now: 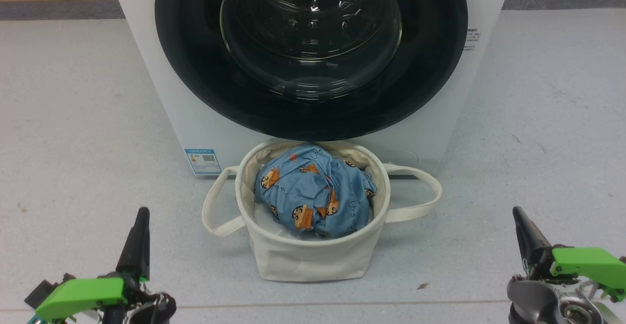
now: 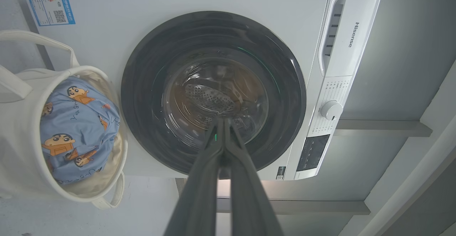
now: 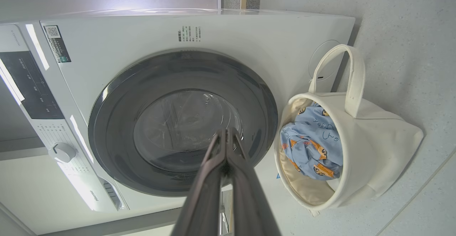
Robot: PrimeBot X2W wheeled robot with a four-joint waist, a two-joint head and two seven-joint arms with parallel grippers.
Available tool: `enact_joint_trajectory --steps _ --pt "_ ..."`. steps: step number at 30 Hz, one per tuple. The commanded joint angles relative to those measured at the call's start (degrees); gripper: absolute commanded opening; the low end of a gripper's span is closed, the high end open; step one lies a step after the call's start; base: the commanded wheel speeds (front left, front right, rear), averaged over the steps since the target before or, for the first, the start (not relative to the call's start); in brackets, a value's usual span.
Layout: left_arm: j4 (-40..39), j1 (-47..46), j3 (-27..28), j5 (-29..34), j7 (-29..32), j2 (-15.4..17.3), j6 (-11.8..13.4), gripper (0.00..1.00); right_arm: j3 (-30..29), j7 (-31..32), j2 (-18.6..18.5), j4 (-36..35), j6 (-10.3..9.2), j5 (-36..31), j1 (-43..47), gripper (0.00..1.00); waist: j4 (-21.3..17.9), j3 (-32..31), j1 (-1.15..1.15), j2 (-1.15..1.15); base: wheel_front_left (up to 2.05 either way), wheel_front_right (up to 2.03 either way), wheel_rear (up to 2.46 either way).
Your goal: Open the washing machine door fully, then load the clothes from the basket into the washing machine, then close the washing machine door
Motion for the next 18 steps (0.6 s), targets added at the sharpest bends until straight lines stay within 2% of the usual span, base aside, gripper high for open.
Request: enact_joint_trajectory --steps 1,18 --pt "-1.6 -1.1 2.0 0.2 0.3 0.3 -0.4 0.00 0.4 -0.7 -1.5 -1.7 0.01 -0.1 -1.8 0.00 0.0 0.0 0.00 0.00 0.00 0.00 0.00" --pt "-1.6 -1.1 2.0 0.2 0.3 0.3 -0.4 0.00 0.4 -0.7 -1.5 -1.7 0.01 -0.1 -1.8 0.00 0.0 0.0 0.00 0.00 0.00 0.00 0.00"
